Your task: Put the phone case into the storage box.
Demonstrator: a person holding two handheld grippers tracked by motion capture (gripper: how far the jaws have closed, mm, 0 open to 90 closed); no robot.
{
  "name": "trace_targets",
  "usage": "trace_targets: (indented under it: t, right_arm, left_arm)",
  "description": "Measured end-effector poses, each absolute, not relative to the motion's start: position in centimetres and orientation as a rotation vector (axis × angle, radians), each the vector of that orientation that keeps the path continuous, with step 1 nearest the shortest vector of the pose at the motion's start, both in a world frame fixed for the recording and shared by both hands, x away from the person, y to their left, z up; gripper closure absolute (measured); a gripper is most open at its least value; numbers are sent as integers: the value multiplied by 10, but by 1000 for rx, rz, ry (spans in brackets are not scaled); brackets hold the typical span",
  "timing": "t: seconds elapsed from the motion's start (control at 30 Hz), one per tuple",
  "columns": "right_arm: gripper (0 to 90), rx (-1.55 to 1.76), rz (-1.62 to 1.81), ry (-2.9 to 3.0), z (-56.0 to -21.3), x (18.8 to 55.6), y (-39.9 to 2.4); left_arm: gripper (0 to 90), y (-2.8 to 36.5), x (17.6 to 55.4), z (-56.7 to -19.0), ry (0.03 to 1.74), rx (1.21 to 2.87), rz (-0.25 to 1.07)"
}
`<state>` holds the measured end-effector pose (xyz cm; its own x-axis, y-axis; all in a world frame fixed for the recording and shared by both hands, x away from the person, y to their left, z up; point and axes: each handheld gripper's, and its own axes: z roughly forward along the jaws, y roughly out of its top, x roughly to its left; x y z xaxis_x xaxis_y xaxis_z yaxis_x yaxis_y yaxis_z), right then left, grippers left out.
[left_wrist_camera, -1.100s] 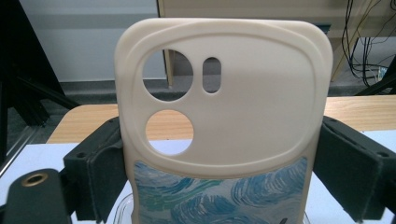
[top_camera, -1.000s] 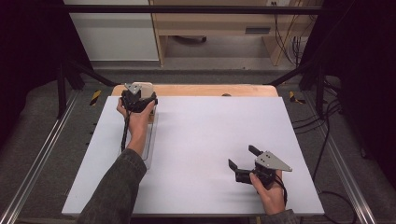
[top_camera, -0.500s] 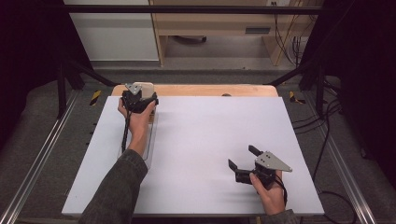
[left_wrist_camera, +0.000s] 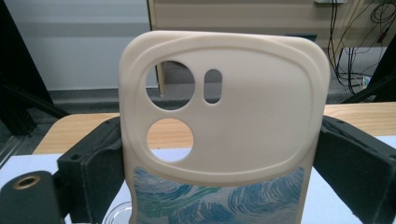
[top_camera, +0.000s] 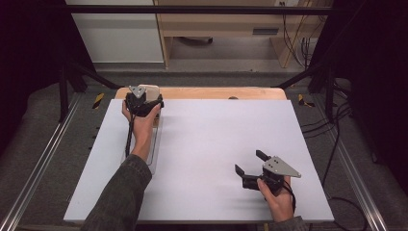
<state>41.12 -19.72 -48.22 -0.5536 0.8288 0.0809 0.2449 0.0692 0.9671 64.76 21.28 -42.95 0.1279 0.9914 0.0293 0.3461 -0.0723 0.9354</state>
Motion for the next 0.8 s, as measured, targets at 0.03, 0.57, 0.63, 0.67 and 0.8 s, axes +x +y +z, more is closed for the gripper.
trace_targets:
  t: [0.03, 0.57, 0.63, 0.67, 0.8]
  right_arm:
    - [60, 1064, 1509, 1848, -482, 411, -197]
    - [60, 1067, 1514, 1848, -482, 411, -197]
    - [60, 1067, 1513, 1847, -482, 412, -197]
    - [60, 1068, 1512, 1847, -482, 412, -197]
    - [60, 1067, 1511, 1846, -482, 412, -197]
  left_arm:
    - [72, 213, 648, -430, 1347, 1561, 966]
    - [51, 216, 644, -422, 1280, 1542, 1010]
    - [51, 216, 644, -422, 1280, 1542, 1009]
    - [51, 216, 643, -421, 1281, 1540, 1002]
    - [53, 214, 640, -418, 1260, 1553, 994]
